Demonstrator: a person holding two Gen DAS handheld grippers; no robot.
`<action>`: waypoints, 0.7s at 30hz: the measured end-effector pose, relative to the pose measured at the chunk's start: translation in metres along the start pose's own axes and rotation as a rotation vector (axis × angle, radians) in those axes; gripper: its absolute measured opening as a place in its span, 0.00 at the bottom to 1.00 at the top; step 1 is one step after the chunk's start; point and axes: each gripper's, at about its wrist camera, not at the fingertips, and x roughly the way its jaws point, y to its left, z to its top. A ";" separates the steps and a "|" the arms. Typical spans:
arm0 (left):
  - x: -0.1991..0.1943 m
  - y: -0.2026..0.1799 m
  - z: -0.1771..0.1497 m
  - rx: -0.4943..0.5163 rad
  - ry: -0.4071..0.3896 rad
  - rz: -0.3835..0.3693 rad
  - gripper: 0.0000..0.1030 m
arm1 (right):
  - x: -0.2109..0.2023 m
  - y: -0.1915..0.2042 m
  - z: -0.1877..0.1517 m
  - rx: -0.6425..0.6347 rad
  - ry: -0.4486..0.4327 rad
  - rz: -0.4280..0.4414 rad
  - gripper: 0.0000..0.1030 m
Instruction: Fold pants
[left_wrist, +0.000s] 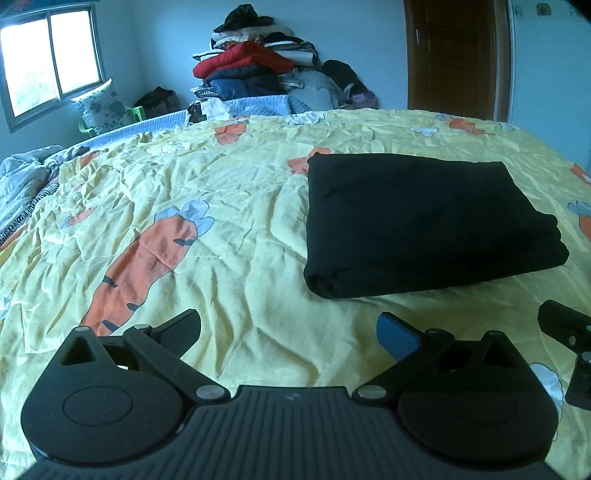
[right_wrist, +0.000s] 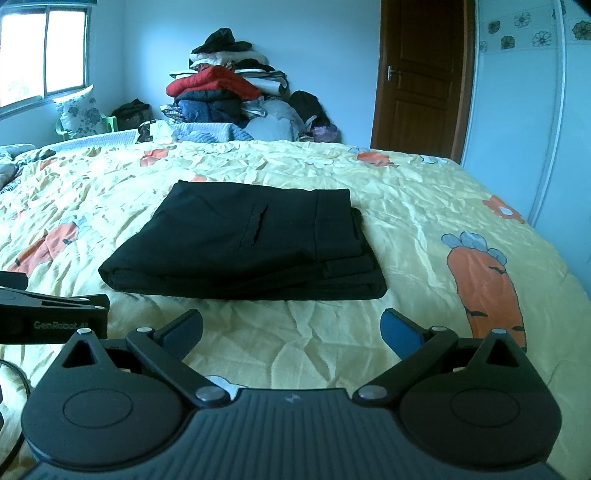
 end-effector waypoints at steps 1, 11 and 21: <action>0.000 0.000 0.000 -0.001 0.000 0.000 1.00 | 0.000 0.000 0.000 0.000 0.000 -0.001 1.00; 0.000 0.003 -0.001 -0.015 0.002 0.004 1.00 | 0.001 0.000 -0.001 -0.001 0.003 0.003 1.00; 0.000 0.004 -0.001 -0.018 0.002 0.004 1.00 | 0.001 0.000 -0.003 -0.001 0.007 0.010 1.00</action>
